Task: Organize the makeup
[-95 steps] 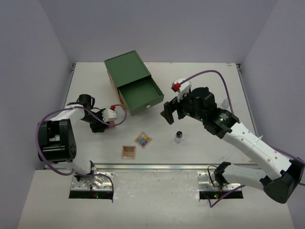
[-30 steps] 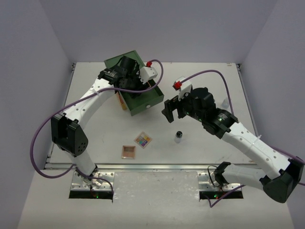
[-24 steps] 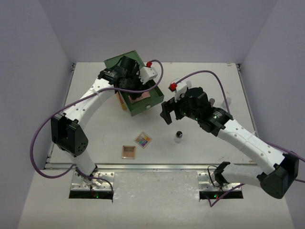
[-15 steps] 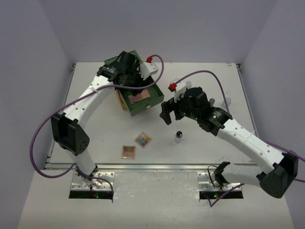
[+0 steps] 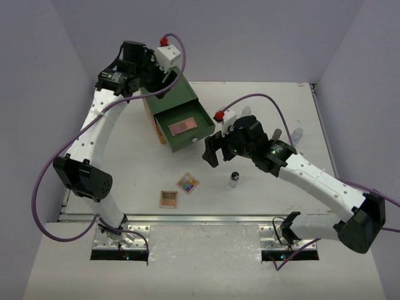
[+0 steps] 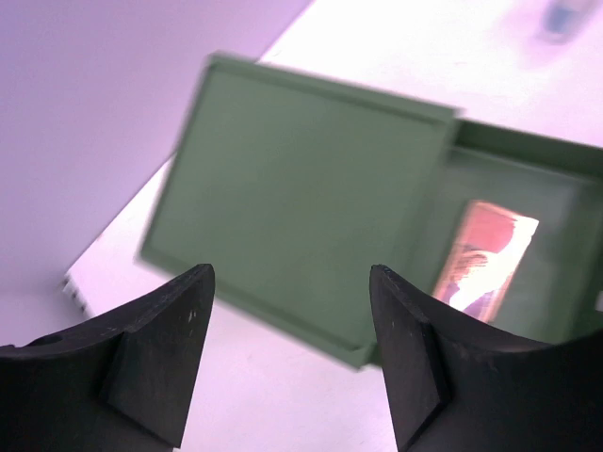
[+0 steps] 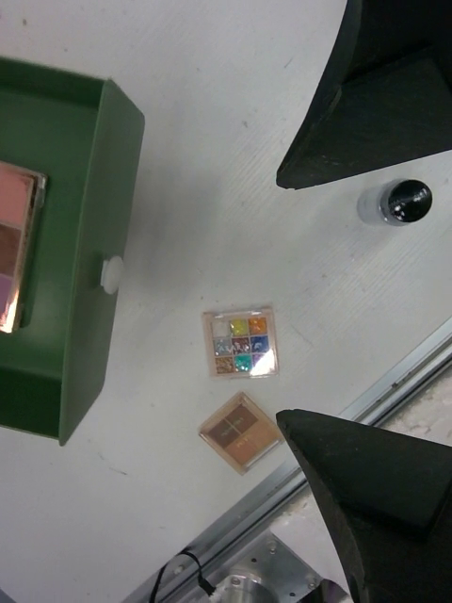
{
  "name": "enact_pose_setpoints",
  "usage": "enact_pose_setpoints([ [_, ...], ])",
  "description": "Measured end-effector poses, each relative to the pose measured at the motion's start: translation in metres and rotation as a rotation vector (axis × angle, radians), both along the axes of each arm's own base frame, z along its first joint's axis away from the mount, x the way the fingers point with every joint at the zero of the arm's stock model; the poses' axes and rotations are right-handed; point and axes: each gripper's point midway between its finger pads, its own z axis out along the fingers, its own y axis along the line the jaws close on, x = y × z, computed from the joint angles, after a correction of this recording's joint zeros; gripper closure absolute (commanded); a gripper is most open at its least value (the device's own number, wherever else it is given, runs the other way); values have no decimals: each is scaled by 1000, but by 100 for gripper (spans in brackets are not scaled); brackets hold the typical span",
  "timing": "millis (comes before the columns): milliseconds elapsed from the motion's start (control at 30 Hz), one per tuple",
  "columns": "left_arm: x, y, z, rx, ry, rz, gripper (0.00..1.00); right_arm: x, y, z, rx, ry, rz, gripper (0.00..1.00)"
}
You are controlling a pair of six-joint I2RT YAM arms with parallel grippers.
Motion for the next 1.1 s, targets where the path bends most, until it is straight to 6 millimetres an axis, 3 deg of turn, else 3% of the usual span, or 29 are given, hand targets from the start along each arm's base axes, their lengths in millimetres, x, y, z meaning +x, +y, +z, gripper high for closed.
enact_pose_setpoints([
  [133, 18, 59, 10, -21, -19, 157, 35, -12, 16, -13, -25, 30, 46, 1],
  [233, 21, 84, 4, -19, -5, 223, 35, -26, 31, -25, -64, 40, 96, 1],
  [433, 11, 92, -13, -6, 35, 246, 34, -53, 64, -59, -156, 64, 220, 1],
  [567, -3, 99, -13, 1, 24, 263, 34, -57, 74, -82, -170, 91, 250, 1],
  [767, -17, 113, -3, 15, -26, 297, 34, -63, 82, -125, -204, 91, 286, 1],
  [1100, -15, 116, 7, 20, -67, 302, 33, -57, 82, -192, -313, 119, 258, 1],
])
